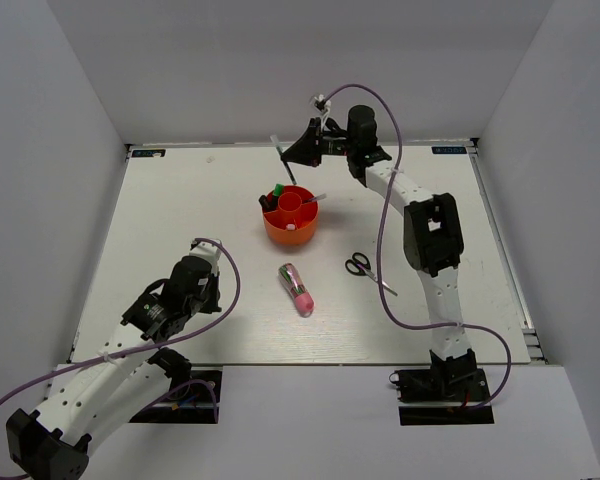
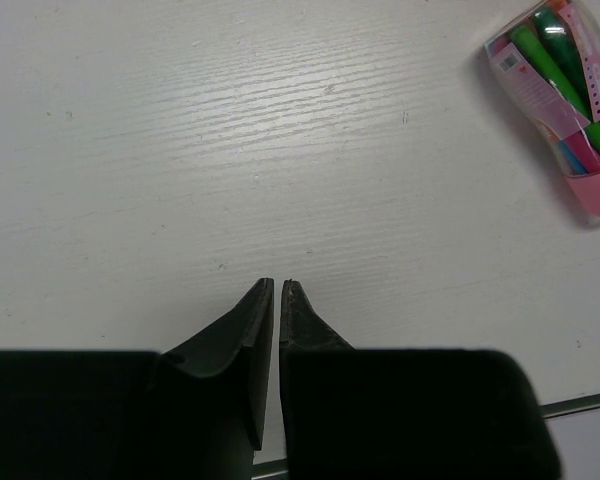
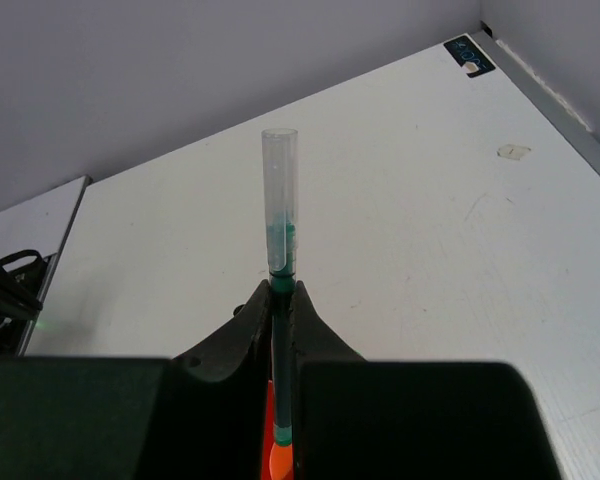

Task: Sort the stationery into containers
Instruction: Place the pen in the storage box.

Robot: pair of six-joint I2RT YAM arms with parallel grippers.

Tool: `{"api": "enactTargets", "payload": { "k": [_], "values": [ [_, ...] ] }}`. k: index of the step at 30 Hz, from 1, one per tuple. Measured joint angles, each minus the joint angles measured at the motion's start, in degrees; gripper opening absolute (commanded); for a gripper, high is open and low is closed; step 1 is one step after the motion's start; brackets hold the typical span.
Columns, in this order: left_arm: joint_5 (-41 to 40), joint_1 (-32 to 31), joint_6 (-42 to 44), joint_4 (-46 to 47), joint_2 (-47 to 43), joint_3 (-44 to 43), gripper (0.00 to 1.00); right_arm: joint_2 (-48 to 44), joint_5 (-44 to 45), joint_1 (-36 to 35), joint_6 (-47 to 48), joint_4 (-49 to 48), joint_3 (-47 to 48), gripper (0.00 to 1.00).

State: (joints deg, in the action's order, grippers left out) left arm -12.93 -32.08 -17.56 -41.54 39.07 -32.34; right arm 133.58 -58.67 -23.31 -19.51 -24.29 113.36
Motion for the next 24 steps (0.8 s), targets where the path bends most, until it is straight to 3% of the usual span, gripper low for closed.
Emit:
{"api": "enactTargets", "payload": {
  "k": [24],
  "values": [
    [0.04, 0.0, 0.17, 0.0, 0.22, 0.0, 0.19, 4.59, -4.68, 1.2, 9.29, -1.2, -2.54, 0.0]
  ]
}}
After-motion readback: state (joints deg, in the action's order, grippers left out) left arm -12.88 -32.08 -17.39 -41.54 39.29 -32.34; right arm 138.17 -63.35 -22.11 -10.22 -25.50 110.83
